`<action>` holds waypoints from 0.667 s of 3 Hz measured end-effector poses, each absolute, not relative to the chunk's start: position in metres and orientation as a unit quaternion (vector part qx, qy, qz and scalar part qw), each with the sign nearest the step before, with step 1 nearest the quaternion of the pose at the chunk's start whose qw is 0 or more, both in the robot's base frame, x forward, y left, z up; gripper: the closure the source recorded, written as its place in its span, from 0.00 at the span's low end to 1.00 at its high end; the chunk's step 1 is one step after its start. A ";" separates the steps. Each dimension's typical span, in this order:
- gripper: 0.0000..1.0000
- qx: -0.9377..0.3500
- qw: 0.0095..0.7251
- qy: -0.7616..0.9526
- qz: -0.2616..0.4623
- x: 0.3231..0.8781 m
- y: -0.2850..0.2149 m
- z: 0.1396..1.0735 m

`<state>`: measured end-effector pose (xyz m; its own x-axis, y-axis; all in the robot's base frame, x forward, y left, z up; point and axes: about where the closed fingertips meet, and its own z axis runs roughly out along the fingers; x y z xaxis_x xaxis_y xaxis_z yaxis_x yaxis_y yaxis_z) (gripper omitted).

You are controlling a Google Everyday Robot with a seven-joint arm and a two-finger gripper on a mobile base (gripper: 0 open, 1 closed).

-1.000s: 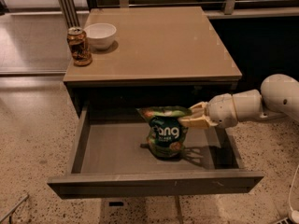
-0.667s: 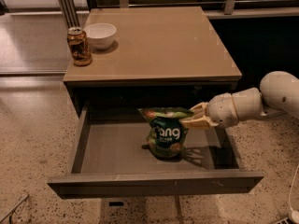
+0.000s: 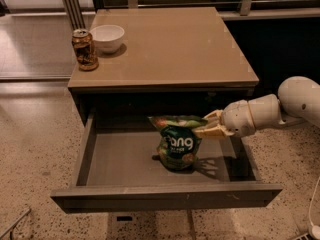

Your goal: Place green rice chip bag into top drawer

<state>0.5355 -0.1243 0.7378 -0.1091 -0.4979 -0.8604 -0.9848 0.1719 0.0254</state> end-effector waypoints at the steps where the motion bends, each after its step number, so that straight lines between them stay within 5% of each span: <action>1: 0.13 -0.554 0.372 0.669 0.327 0.536 -0.124 0.738; 2: 0.00 -0.554 0.372 0.669 0.327 0.536 -0.124 0.738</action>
Offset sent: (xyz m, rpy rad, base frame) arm 0.0000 0.0000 0.0000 0.0000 0.0000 0.0000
